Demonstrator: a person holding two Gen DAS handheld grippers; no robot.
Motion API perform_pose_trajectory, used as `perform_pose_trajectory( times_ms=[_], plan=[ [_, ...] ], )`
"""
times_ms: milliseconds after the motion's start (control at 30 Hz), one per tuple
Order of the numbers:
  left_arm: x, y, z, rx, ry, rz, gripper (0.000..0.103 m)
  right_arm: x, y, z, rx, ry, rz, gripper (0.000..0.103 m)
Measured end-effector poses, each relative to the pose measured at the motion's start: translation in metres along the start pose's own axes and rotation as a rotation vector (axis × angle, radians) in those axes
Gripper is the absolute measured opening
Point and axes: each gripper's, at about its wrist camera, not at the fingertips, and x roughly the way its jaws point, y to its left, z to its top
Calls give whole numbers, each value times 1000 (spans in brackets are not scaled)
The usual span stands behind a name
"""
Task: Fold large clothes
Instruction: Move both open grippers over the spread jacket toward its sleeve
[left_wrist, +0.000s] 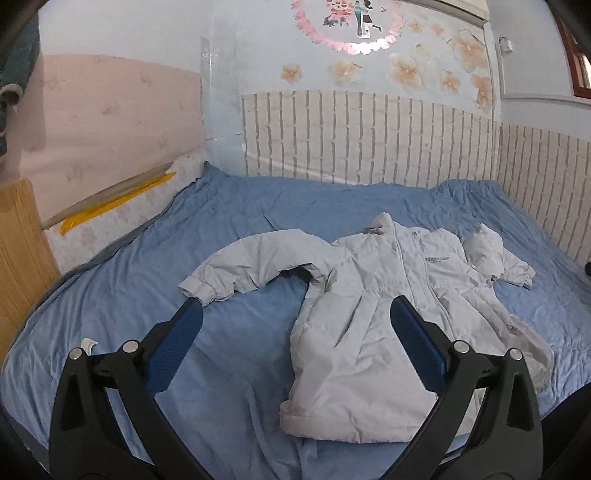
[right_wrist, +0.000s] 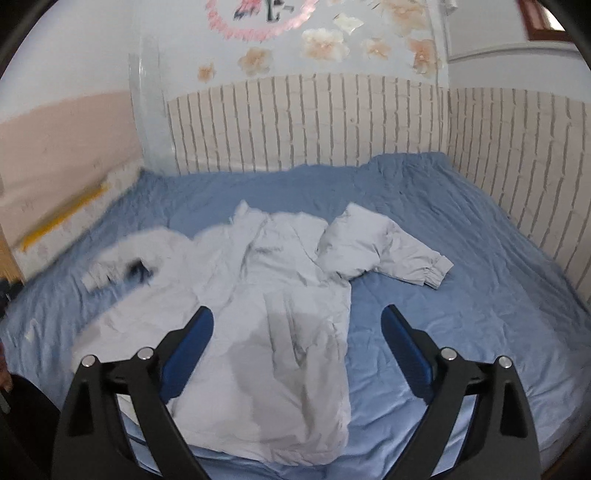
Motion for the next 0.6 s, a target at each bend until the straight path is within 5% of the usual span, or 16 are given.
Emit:
perform_pose_trajectory(
  times_ms=[167, 333, 600],
  plan=[
    [3, 7, 7, -75, 2, -25, 100, -24, -17, -2, 42, -55, -30, 97],
    [11, -3, 22, -23, -32, -31, 100, -38, -30, -2, -8, -96, -120, 97],
    [41, -16, 44, 36, -47, -28, 100, -14, -70, -3, 101, -81, -167, 99]
  ],
)
